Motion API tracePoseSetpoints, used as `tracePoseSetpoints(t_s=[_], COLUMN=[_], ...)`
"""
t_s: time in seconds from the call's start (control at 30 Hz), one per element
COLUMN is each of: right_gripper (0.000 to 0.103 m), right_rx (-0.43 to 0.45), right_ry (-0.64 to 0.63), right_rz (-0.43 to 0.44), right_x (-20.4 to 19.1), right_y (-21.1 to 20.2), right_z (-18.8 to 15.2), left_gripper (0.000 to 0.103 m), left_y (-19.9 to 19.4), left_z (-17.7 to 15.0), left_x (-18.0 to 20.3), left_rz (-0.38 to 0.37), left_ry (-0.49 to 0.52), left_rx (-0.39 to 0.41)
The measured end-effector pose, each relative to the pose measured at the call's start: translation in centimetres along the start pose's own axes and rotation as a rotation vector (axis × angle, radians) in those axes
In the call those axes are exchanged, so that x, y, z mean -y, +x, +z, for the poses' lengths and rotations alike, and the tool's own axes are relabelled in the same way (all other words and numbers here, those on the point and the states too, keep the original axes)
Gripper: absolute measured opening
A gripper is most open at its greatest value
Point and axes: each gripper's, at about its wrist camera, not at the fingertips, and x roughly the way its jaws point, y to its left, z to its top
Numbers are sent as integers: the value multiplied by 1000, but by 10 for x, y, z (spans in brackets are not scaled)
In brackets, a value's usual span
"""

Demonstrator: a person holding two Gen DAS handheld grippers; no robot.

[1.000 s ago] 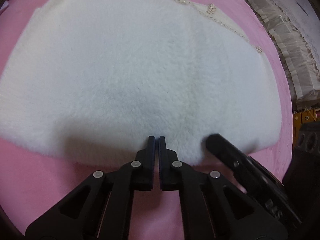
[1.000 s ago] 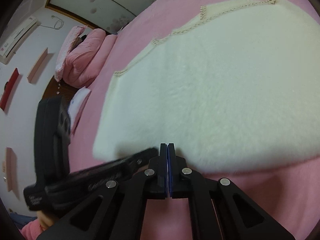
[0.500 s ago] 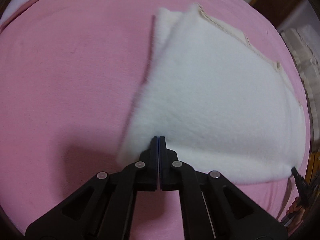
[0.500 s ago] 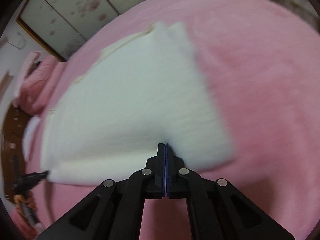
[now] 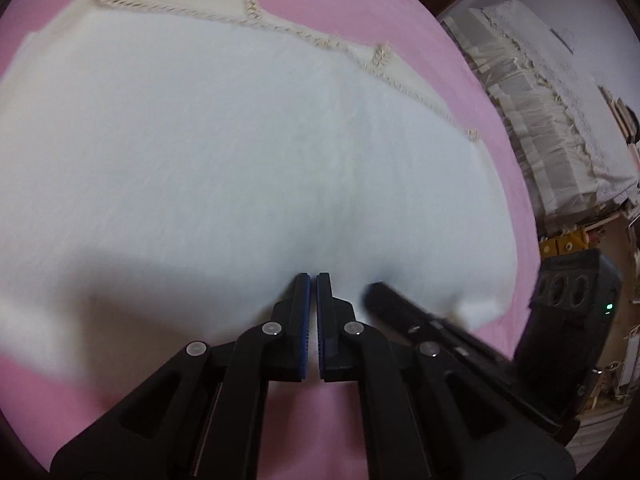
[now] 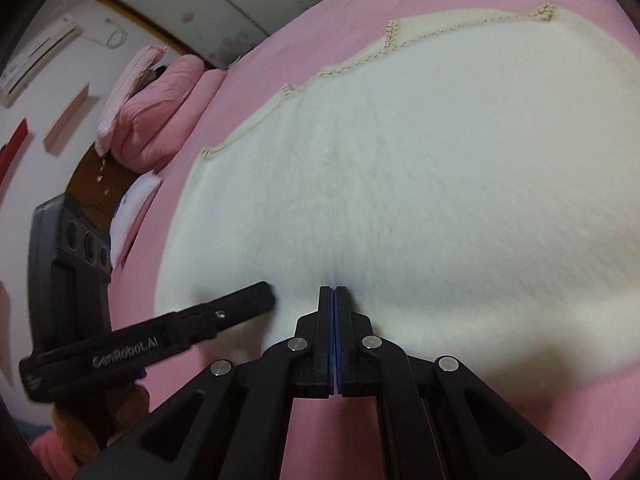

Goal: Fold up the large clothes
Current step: 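Press and smooth the folded cardigan with both closed tools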

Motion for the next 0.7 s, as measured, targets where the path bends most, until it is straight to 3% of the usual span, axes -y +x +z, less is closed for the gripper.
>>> tracePoseSetpoints(t_s=[0.1, 0.17, 0.23, 0.27, 0.47, 0.6, 0.7], right_gripper=[0, 0, 0, 0, 0, 0, 0], right_rx=[30, 19, -6, 10, 34, 4, 81], right_ry=[58, 18, -5, 6, 127, 30, 27], right_rz=[74, 69, 75, 77, 127, 116, 10], right_x=[8, 1, -2, 1, 28, 32, 66], right_y=[1, 13, 29, 33, 80, 60, 35], right_z=[23, 41, 63, 74, 156, 153, 176], left_gripper=[1, 1, 1, 1, 1, 1, 1], left_y=[13, 24, 57, 66, 102, 100, 87], left_z=[49, 84, 155, 170, 243, 270, 283], left_x=[-2, -8, -20, -24, -37, -68, -86], left_rz=[-35, -13, 7, 4, 36, 70, 226], left_ry=[-12, -22, -34, -42, -42, -124, -51], left_rx=[45, 68, 65, 74, 134, 176, 245])
